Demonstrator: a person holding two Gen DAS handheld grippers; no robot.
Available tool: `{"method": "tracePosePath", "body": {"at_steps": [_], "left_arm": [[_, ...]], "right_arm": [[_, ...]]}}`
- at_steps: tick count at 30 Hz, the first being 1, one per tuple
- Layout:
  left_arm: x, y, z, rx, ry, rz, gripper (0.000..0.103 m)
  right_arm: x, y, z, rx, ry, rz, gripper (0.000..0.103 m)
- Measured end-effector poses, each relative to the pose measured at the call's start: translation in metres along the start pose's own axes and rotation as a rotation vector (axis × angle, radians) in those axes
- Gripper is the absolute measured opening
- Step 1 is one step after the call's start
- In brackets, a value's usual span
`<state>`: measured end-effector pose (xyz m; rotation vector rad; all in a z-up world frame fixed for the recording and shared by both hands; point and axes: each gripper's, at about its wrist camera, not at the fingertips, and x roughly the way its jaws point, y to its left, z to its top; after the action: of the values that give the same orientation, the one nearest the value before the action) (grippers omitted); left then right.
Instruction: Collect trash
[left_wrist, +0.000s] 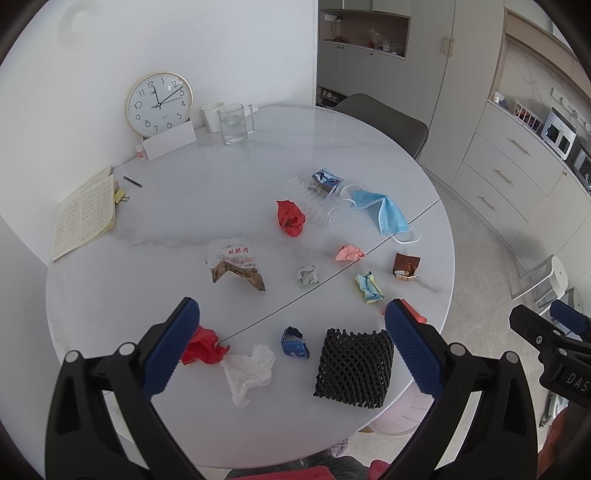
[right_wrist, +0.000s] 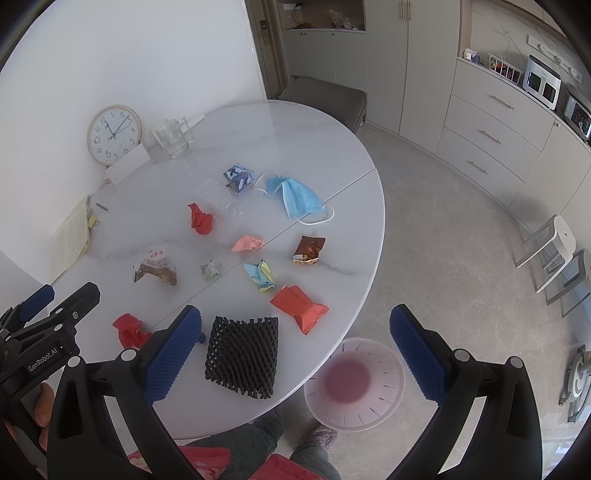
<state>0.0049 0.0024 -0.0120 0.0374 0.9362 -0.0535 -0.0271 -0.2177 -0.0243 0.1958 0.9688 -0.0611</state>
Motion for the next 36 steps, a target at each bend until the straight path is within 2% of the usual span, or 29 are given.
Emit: {"method": "tracePosePath", "body": {"at_steps": [26,32,36], "left_arm": [[0.002,0.011,-0.003,0.013,0.017,-0.018,0.096],[0.024,0.033,-0.010,0.059,0.028,-0.055,0.096],[0.054,0.062,-0.021,0.096,0.065,-0.050,0.096]], "right_arm": [[0.006,0.011,-0.004,-0.005,0.027,0.016,0.101],[0.032,0.020,-0.015,0.009,0.065,0.100,0.101],[0.058,0.026,-0.025,0.019,0.100,0.089,0.101]]}}
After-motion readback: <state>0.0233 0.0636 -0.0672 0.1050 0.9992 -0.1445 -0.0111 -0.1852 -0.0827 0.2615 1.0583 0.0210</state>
